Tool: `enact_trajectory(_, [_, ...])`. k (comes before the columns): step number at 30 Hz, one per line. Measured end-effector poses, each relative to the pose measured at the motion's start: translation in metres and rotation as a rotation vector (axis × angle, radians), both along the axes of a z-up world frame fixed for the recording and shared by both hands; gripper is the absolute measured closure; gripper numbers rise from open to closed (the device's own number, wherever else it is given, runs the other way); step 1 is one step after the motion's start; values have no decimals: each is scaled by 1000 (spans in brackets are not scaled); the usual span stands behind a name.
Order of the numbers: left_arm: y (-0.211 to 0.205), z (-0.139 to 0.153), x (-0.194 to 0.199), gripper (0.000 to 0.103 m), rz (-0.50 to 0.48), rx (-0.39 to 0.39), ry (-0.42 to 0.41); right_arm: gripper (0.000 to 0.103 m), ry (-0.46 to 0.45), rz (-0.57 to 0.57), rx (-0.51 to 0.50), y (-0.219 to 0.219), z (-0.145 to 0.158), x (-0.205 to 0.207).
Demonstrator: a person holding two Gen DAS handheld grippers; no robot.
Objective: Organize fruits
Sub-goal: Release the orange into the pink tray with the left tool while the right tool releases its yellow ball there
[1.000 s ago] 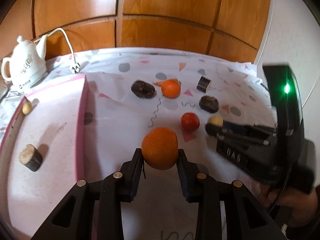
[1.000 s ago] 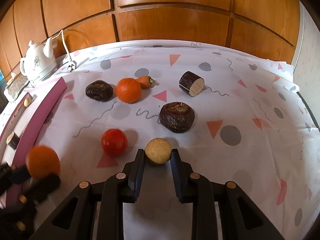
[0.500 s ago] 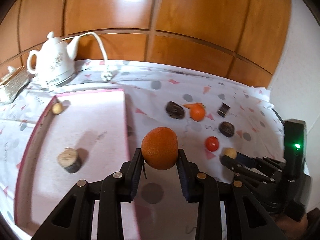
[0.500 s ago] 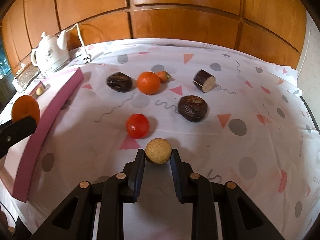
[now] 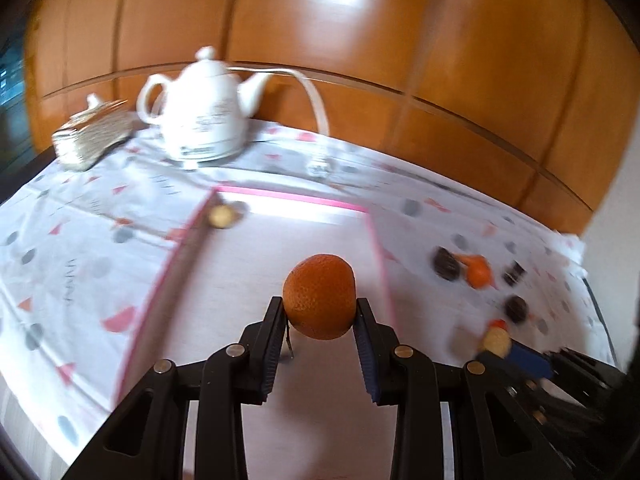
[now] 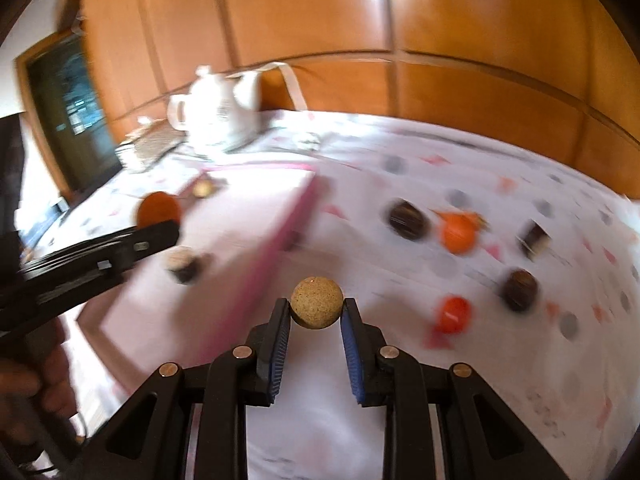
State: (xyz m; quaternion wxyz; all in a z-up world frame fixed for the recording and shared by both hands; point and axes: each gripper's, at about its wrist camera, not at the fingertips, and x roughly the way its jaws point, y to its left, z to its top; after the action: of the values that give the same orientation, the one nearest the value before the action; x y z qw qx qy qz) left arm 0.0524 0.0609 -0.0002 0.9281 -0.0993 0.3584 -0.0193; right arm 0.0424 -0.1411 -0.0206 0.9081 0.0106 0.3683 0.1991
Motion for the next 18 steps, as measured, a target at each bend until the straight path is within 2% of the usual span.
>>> enact_trajectory(3, [23, -4, 3, 69, 61, 8, 12, 77, -3, 93, 17, 28, 8, 0])
enact_trajectory(8, [46, -12, 5, 68, 122, 23, 36, 77, 14, 182, 9, 63, 7, 2])
enact_trajectory(10, [50, -15, 5, 68, 146, 31, 41, 77, 18, 202, -8, 75, 4, 4])
enact_trajectory(12, [53, -14, 2, 60, 162, 31, 38, 77, 38, 222, -17, 85, -1, 7])
enact_trajectory(18, [50, -12, -1, 59, 162, 35, 30, 75, 64, 208, -21, 92, -9, 6])
